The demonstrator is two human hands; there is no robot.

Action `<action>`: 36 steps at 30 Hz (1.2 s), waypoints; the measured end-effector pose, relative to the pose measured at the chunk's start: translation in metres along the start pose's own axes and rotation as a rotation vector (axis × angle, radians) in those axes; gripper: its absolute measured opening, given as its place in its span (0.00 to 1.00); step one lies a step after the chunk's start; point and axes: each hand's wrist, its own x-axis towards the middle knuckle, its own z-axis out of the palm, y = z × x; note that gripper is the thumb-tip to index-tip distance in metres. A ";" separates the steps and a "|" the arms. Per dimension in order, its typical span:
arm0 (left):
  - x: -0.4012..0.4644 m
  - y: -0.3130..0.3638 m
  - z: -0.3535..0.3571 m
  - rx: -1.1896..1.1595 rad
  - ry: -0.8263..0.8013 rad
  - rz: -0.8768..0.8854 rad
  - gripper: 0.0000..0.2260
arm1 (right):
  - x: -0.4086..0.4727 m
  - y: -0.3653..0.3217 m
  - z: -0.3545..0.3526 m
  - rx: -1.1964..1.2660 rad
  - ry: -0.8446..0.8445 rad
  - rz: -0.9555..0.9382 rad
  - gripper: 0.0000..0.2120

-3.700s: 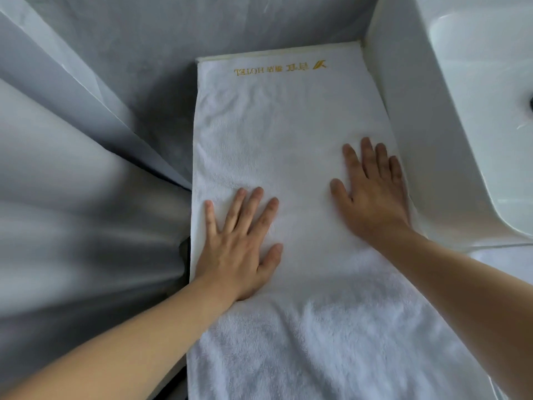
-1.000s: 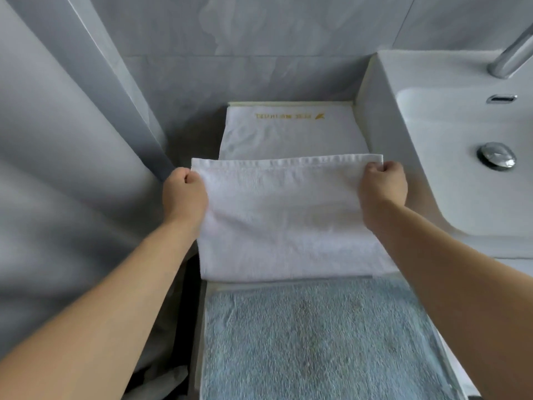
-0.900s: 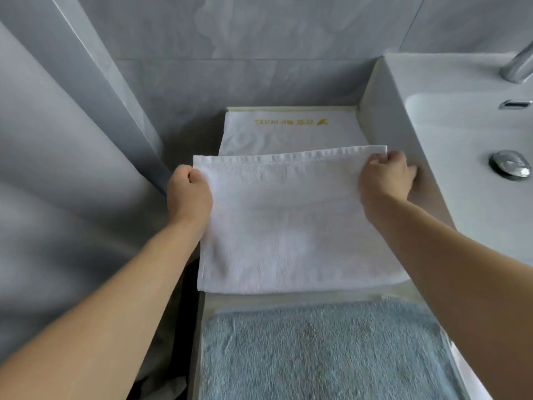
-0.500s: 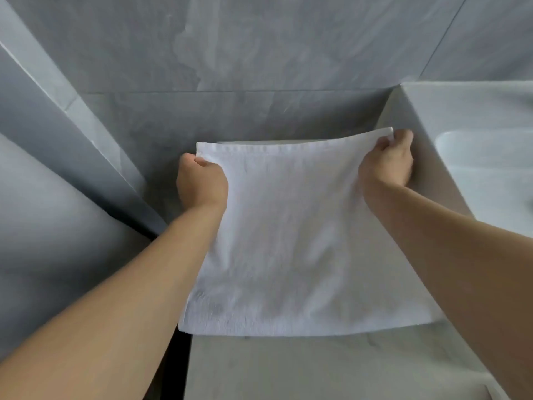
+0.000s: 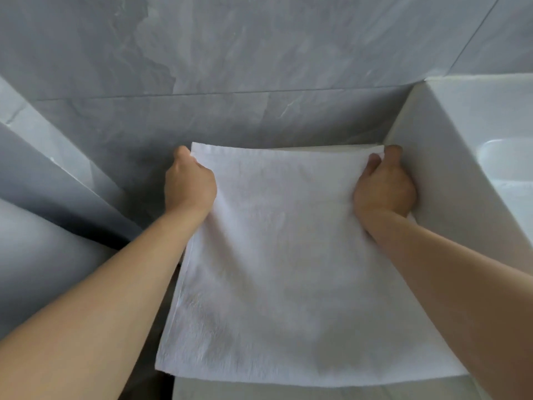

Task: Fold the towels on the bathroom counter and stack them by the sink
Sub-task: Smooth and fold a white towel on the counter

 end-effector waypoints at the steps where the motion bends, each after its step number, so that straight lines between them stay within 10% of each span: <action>1: 0.003 0.000 -0.002 0.009 -0.008 -0.007 0.07 | 0.001 -0.002 0.000 -0.009 -0.003 0.018 0.14; 12: 0.004 0.000 0.009 0.365 -0.111 0.234 0.18 | 0.008 -0.004 0.015 -0.094 0.009 -0.003 0.12; 36: 0.008 0.033 0.025 -0.063 -0.115 -0.017 0.17 | 0.010 -0.009 0.011 -0.150 -0.043 -0.203 0.15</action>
